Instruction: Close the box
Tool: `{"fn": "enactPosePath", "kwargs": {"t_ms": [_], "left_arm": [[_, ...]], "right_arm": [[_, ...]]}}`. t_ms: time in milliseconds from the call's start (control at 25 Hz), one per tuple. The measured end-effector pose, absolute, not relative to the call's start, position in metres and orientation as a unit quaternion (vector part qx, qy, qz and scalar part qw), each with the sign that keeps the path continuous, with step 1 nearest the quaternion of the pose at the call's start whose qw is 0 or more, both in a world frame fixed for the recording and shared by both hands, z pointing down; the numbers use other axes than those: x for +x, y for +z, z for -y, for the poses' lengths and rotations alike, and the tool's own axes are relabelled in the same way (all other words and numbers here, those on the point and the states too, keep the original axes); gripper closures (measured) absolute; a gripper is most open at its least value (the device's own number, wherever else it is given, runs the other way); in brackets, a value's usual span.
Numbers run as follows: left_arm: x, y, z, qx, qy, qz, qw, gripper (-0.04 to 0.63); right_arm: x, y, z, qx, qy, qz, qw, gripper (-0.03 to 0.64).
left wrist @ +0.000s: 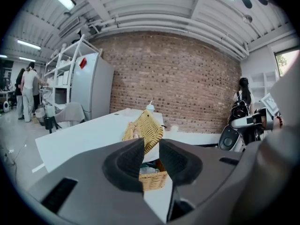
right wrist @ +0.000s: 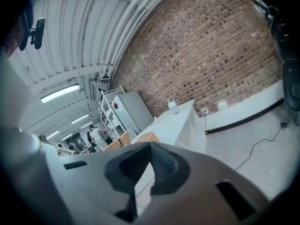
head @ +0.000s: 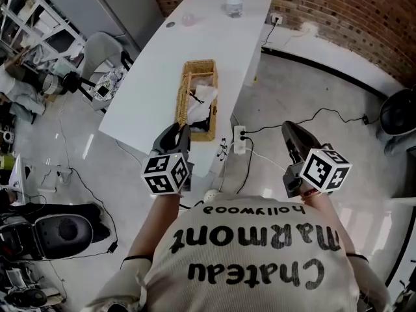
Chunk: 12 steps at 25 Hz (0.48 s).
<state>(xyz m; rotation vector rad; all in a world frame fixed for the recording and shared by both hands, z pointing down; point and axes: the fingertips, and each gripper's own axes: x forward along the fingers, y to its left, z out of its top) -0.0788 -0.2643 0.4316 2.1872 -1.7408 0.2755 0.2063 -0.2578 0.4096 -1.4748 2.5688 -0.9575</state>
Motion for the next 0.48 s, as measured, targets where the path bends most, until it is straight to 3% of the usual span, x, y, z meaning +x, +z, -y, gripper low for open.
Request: {"fn": "enactPosePath", "kwargs": {"t_ms": [480], "left_arm": [[-0.061, 0.446, 0.264, 0.771, 0.165, 0.602, 0.129, 0.489]], "right_arm": [[0.226, 0.414, 0.248, -0.483, -0.314, -0.817, 0.017, 0.614]]}}
